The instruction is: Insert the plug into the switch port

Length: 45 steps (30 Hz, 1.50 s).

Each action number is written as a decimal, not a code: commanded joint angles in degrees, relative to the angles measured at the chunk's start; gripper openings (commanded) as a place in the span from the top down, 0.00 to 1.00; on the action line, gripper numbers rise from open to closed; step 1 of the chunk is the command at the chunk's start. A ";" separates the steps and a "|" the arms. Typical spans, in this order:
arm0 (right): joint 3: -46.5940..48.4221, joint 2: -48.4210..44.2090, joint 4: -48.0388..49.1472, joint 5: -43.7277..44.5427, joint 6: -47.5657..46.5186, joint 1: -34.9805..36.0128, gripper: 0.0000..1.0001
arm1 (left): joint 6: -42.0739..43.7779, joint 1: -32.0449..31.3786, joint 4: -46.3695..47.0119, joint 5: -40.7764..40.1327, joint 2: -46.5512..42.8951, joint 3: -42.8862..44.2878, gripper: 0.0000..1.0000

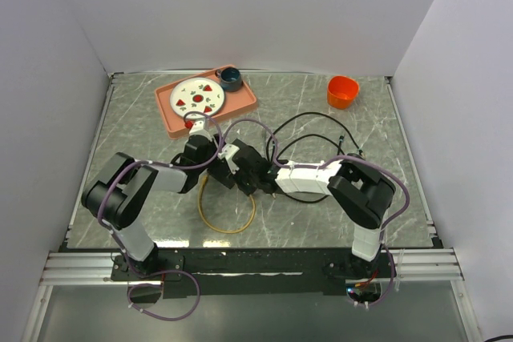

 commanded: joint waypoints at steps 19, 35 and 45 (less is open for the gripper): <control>8.89 -0.40 22.61 4.29 -0.72 -0.67 0.72 | -2.87 2.66 -27.22 16.25 -3.87 -1.02 0.18; 6.43 -0.76 9.50 9.21 -1.69 -0.85 0.35 | 2.41 9.62 -41.37 7.02 -8.00 8.48 0.10; -2.08 -11.29 10.90 15.02 3.49 -2.86 0.14 | 4.43 9.70 -45.95 3.14 -19.06 12.69 0.09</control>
